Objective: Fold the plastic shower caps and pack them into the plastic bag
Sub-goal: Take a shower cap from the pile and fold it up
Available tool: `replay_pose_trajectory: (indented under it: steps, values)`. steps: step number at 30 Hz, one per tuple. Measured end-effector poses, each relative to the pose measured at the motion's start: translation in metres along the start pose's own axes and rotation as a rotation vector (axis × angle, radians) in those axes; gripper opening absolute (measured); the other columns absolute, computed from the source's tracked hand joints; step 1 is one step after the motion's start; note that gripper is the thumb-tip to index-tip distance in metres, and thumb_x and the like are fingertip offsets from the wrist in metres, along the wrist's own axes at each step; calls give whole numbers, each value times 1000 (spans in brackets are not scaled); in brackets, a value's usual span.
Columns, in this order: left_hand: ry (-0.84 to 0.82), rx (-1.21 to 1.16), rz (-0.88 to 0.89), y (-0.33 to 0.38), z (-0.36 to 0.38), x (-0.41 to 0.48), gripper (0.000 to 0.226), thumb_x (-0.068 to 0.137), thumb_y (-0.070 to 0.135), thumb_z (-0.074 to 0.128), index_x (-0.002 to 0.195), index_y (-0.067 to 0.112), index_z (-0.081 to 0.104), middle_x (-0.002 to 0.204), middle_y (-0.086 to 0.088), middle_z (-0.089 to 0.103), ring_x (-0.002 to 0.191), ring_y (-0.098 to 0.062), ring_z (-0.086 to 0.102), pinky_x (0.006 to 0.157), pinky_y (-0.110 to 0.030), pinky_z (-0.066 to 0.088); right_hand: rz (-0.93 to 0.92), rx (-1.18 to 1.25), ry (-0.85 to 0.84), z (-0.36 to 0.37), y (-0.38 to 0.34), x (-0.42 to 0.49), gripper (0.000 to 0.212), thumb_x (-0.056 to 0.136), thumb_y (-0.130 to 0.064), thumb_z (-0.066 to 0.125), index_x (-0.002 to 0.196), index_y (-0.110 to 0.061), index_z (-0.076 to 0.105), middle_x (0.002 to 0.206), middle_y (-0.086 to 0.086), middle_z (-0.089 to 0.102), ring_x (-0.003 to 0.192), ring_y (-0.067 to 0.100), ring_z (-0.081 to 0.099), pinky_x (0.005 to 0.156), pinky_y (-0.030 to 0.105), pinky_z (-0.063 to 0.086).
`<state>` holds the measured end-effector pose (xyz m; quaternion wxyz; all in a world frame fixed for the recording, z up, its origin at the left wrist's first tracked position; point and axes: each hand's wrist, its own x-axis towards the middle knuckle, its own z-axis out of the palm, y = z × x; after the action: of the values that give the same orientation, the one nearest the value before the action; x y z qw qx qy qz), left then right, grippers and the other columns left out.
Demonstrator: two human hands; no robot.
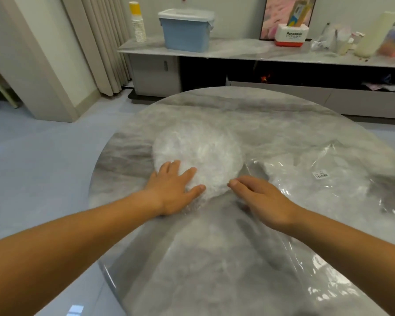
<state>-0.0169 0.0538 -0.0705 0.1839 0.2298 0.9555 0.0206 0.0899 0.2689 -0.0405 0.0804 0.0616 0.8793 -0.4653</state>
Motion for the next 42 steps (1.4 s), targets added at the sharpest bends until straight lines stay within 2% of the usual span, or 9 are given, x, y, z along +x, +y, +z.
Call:
replay_pose_trajectory:
  steps: [4, 9, 15, 24, 27, 32, 35, 38, 42]
  values:
    - [-76, 50, -22, 16, 11, -48, 83, 87, 84, 13, 158, 44, -3, 168, -5, -9, 155, -30, -8, 121, -61, 9, -22, -45, 12, -3, 1, -24, 30, 101, -50, 46, 96, -28, 66, 88, -17, 63, 77, -6, 57, 75, 20, 40]
    - [-118, 40, -130, 25, 13, -77, 90, 85, 88, 16, 156, 42, -15, 168, -5, -13, 154, -33, -5, 118, -62, 17, 11, 19, 2, -7, 5, -49, 23, 101, -47, 50, 112, -34, 66, 111, -19, 65, 100, -1, 61, 88, 24, 50]
    - [-48, -33, -97, 38, 15, -109, 97, 87, 84, 28, 152, 39, -29, 164, -4, -30, 153, -30, -20, 118, -66, 17, 44, -139, -17, -11, 21, -70, 28, 103, -50, 43, 113, -32, 62, 109, -15, 65, 99, 1, 60, 84, 18, 44]
    - [94, -84, 44, 34, 16, -152, 55, 99, 55, 45, 146, 28, 37, 166, -2, -25, 152, -20, -25, 118, -45, 33, -101, -255, 38, -6, 18, -87, 26, 103, -43, 48, 117, -29, 66, 115, -18, 63, 109, 0, 58, 90, 15, 42]
    - [76, -134, 88, 21, 18, -152, 48, 99, 49, 48, 145, 34, 42, 169, 2, -14, 153, -17, -22, 124, -47, 18, -27, 50, -22, 14, 4, -89, 29, 103, -42, 51, 109, -25, 73, 112, -20, 67, 102, -7, 60, 86, 8, 42]
    - [70, -280, 216, 5, 20, -146, 44, 100, 37, 52, 142, 46, 44, 166, 18, 15, 153, -4, -12, 123, -42, -15, 195, 277, -96, 44, 1, -84, 36, 97, -53, 55, 111, -26, 75, 115, -17, 64, 102, -2, 57, 83, 19, 43]
    - [56, -303, 292, -1, 24, -148, 51, 100, 36, 53, 147, 49, 37, 167, 19, 10, 152, 1, -9, 125, -37, -10, 221, 284, -18, 42, 3, -89, 33, 99, -44, 59, 98, -19, 80, 98, -9, 75, 87, 4, 66, 70, 15, 45]
    - [208, -190, 391, 1, 26, -150, 50, 96, 49, 48, 146, 46, 40, 166, 17, -2, 152, -3, -16, 123, -36, -11, 205, 211, -15, 23, 6, -97, 38, 100, -44, 56, 88, -19, 82, 91, -4, 78, 86, 13, 68, 77, 27, 50]
    - [176, -169, 599, 25, 29, -157, 41, 92, 56, 53, 127, 37, 61, 154, 9, 41, 142, -11, 32, 120, -32, 23, 313, 208, -85, -3, 16, -115, 38, 101, -45, 55, 97, -17, 79, 105, 10, 74, 89, 21, 68, 80, 35, 56]
